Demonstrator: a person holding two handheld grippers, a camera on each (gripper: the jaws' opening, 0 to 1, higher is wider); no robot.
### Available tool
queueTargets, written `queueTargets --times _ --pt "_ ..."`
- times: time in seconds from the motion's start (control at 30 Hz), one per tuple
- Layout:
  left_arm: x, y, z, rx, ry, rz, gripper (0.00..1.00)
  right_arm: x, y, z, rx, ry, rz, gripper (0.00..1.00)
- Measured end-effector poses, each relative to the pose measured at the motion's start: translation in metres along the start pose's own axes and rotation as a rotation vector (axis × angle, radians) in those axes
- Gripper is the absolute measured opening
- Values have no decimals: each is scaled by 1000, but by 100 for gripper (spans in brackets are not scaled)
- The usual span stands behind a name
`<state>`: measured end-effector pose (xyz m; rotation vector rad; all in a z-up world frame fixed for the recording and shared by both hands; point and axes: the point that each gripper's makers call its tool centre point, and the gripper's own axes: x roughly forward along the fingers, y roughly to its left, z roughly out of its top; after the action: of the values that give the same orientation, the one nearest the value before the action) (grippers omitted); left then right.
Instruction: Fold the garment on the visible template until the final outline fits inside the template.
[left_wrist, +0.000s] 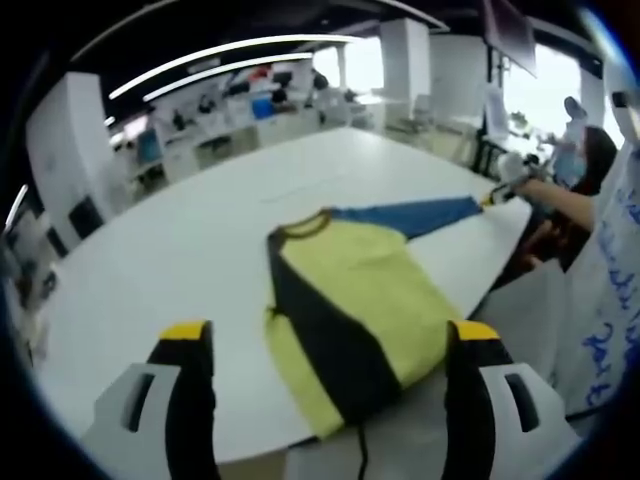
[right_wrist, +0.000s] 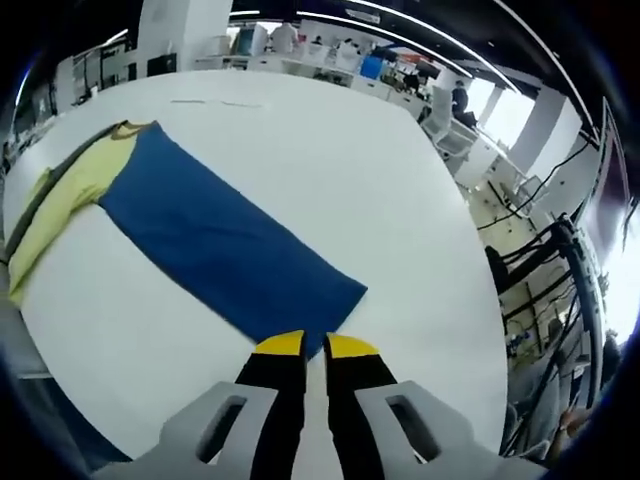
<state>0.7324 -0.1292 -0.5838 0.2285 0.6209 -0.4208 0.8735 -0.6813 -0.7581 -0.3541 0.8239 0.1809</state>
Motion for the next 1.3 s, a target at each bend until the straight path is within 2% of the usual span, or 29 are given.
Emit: queueTargets --times 0.13,0.27,0.43,0.57,0.8,0.93,1.17,1.3 --pt "0 -1 1 2 -11 -5 92 -9 15 12 -14 -36 22 11" --pt "0 -4 4 11 -27 -12 92 -13 31 22 -13 -61 70 18" --pt "-2 -5 7 16 -52 -20 92 -23 52 42 -30 -113 100 20" --pt "-6 -6 4 18 -70 -27 92 -34 79 60 -46 -163 153 22" --pt "-15 -3 -1 15 -93 -30 92 -47 109 72 -43 -190 215 29" --pt "-21 0 -4 13 -109 -31 92 -57 120 78 -51 -213 222 32" --pt "-29 5 -8 31 -125 -35 91 -80 151 85 -64 -240 261 43" --pt "-32 8 -10 31 -135 -39 91 -95 167 91 -53 -270 283 54"
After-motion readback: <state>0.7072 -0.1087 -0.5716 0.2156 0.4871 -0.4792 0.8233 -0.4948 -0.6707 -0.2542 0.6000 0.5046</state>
